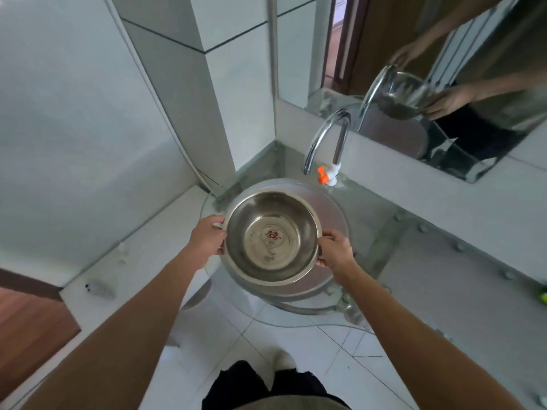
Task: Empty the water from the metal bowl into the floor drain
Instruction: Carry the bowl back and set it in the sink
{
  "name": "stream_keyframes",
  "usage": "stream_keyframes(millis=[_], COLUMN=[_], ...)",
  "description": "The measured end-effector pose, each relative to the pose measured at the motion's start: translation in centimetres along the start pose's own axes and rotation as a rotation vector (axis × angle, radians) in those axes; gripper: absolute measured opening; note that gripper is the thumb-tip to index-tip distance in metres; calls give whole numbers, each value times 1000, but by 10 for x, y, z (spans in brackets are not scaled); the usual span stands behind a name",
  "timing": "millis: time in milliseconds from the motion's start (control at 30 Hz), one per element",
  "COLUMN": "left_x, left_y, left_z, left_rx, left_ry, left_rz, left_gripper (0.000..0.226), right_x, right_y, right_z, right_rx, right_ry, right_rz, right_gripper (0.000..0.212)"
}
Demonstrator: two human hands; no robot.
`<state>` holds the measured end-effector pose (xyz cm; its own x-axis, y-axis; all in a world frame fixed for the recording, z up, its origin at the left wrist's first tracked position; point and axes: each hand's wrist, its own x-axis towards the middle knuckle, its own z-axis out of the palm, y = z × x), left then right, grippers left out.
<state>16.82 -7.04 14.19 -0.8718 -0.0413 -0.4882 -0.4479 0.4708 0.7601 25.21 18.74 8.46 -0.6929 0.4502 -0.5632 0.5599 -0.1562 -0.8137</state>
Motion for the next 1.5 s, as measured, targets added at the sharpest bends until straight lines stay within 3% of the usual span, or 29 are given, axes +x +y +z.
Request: stream_keyframes(millis=[200, 600, 900, 1167, 1500], left_x=[83, 208, 241, 257, 257], left_y=[7, -3, -21, -29, -36], left_z=[23, 61, 82, 92, 95], left_rx=[114, 361, 419, 465, 498], left_ry=[-126, -403, -452, -428, -456], left_rz=[-29, -44, -80, -85, -2], left_gripper=[22, 15, 18, 27, 23], right_x=[38, 72, 80, 89, 97], right_y=[7, 33, 43, 53, 61], right_z=[14, 68, 80, 85, 82], right_rx=[-34, -126, -101, -160, -200], right_ry=[106, 457, 521, 480, 503], right_rz=[54, 230, 301, 261, 274], right_gripper=[35, 27, 28, 25, 21])
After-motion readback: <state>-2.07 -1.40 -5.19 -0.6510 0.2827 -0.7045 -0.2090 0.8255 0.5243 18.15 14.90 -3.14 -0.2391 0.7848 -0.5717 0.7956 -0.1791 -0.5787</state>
